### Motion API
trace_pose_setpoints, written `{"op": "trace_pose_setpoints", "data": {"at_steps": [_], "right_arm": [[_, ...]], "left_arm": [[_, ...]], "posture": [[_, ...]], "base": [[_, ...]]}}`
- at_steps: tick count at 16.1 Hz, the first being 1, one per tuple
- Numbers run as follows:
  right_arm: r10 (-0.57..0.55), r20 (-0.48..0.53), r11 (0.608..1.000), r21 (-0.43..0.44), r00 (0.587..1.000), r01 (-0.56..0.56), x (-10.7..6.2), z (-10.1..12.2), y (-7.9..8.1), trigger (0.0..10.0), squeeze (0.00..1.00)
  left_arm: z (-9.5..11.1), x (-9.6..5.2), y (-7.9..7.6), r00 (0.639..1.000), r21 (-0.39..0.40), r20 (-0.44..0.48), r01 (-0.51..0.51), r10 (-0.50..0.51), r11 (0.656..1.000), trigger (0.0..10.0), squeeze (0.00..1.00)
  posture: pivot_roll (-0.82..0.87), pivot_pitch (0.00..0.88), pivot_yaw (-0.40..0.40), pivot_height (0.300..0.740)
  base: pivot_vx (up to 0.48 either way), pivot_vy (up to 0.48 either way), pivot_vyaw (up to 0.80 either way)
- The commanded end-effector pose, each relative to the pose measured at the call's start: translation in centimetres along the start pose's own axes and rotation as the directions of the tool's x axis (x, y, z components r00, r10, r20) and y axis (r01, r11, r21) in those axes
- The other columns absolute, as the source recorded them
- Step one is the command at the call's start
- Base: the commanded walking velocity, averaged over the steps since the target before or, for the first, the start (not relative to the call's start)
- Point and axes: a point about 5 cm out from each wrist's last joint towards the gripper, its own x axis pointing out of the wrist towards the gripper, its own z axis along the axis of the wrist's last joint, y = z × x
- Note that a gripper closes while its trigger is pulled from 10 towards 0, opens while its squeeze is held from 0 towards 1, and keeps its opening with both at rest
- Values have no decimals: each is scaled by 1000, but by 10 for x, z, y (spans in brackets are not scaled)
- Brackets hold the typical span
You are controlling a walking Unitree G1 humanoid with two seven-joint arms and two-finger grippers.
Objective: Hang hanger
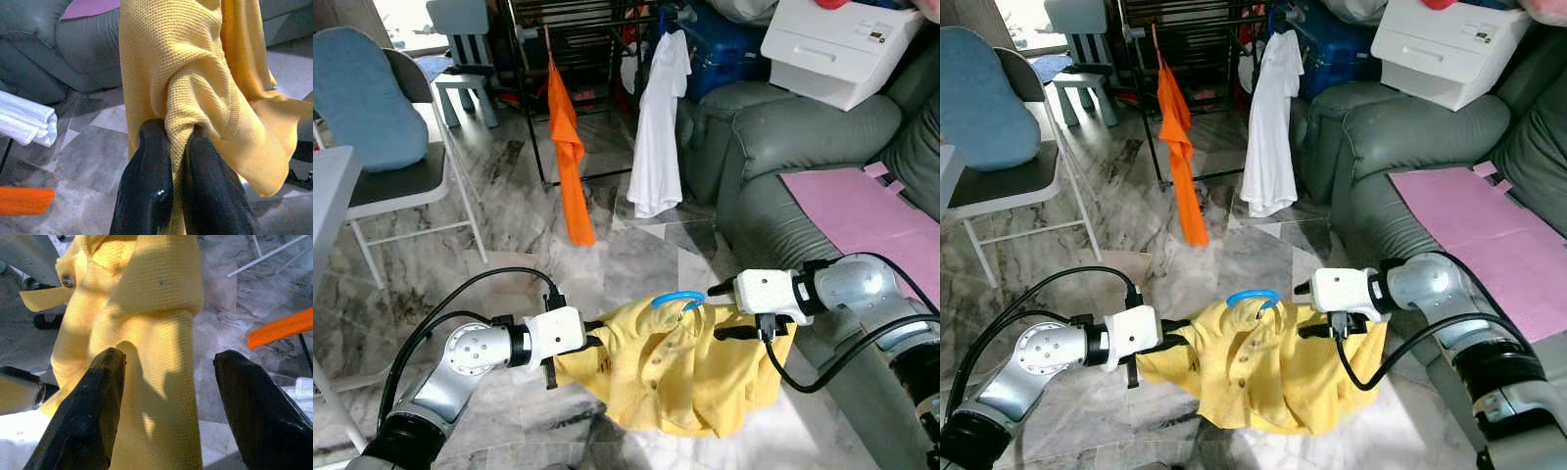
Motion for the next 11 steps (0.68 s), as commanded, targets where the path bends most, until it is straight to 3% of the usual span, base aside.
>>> {"op": "trace_pose_setpoints", "data": {"at_steps": [1, 11], "right_arm": [[40, -12, 999, -8, 999, -40, 0, 0, 0, 0, 0], [31, -49, 1000, 1, 998, -31, -1, -8, -1, 0, 0]], "left_arm": [[12, 0, 8, 999, 52, 43, -15, 12, 999, 10000, 0], [9, 0, 7, 999, 48, 33, -10, 9, 999, 10000, 0]], "posture": [[-126, 44, 16, 740], [-127, 42, 12, 740]], "base": [[0, 0, 0], [0, 0, 0]]}}
